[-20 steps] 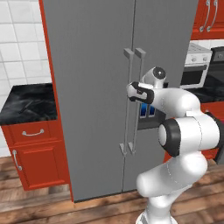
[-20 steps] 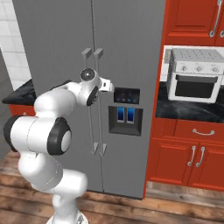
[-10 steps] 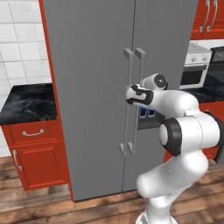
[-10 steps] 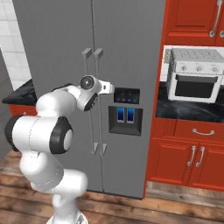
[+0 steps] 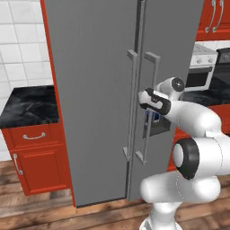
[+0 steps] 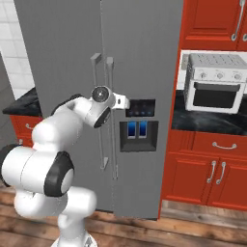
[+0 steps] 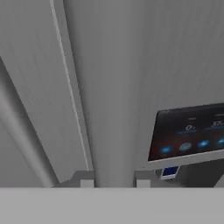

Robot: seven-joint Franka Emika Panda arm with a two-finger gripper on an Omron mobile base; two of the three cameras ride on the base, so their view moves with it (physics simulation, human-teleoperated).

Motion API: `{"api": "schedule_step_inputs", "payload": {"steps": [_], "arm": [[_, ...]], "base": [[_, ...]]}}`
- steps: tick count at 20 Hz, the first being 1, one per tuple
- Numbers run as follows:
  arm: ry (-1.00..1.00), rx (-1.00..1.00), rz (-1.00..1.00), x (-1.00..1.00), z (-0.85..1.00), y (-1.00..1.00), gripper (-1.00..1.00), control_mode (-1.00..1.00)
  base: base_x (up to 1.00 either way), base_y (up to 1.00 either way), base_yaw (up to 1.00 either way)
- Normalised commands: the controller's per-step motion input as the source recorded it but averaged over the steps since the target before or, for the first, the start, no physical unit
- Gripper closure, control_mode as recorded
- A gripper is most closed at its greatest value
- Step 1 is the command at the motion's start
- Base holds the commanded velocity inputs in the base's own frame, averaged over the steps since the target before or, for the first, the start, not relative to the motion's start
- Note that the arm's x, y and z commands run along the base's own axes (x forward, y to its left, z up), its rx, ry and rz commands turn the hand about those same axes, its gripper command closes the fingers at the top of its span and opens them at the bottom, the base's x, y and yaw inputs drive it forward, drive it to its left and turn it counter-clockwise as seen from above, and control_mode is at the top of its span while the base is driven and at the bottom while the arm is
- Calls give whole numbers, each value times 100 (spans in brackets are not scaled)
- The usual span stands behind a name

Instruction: Retrieve the butter from the fridge and place it on a plate on the dining table. Then retrieve the butter knife by the fridge and place it near the plate.

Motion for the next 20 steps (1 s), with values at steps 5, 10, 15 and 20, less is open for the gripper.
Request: {"api": "schedule_step_inputs", "payload": {"steps": [5, 10, 15, 20], "arm": [[17, 14, 4, -95, 75, -65, 100, -100], [11, 18, 13, -88, 45, -91, 100, -100], [18, 17, 21, -32, 0, -97, 100, -100], [3, 0, 2, -43, 0, -29, 100, -100]], "base": [[0, 0, 0], [0, 0, 0], [0, 0, 0], [0, 0, 0]]}}
